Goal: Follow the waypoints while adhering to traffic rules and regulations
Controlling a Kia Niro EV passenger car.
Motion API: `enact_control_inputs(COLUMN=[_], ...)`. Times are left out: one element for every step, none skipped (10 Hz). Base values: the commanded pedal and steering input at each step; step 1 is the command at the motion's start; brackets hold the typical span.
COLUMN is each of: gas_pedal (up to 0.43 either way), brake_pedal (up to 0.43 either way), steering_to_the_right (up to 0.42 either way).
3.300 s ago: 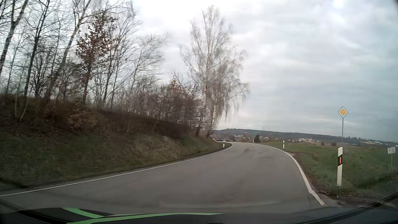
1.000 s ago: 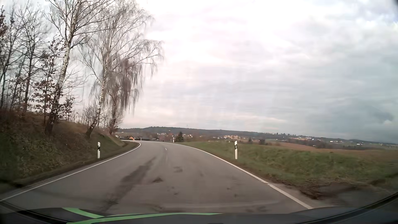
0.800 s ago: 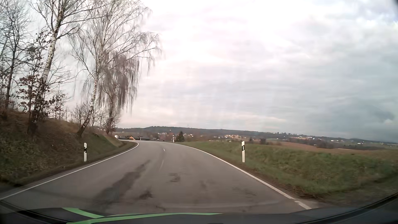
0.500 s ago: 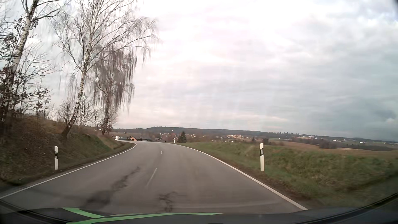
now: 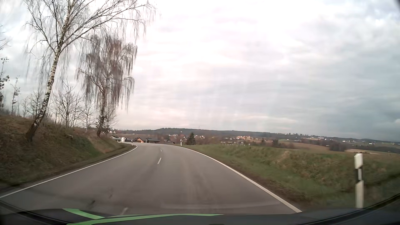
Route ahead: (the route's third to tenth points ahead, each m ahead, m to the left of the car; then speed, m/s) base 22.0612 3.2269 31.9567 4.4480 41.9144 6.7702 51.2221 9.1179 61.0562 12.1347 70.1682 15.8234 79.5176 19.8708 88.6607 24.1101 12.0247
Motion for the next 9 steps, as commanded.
enact_control_inputs(gas_pedal=[0.378, 0.378, 0.378, 0.378, 0.378, 0.378, 0.378, 0.378, 0.370], brake_pedal=[0.000, 0.000, 0.000, 0.000, 0.000, 0.000, 0.000, 0.000, 0.000], steering_to_the_right=[-0.032, -0.031, -0.031, -0.032, -0.031, -0.031, -0.031, -0.030, -0.029])
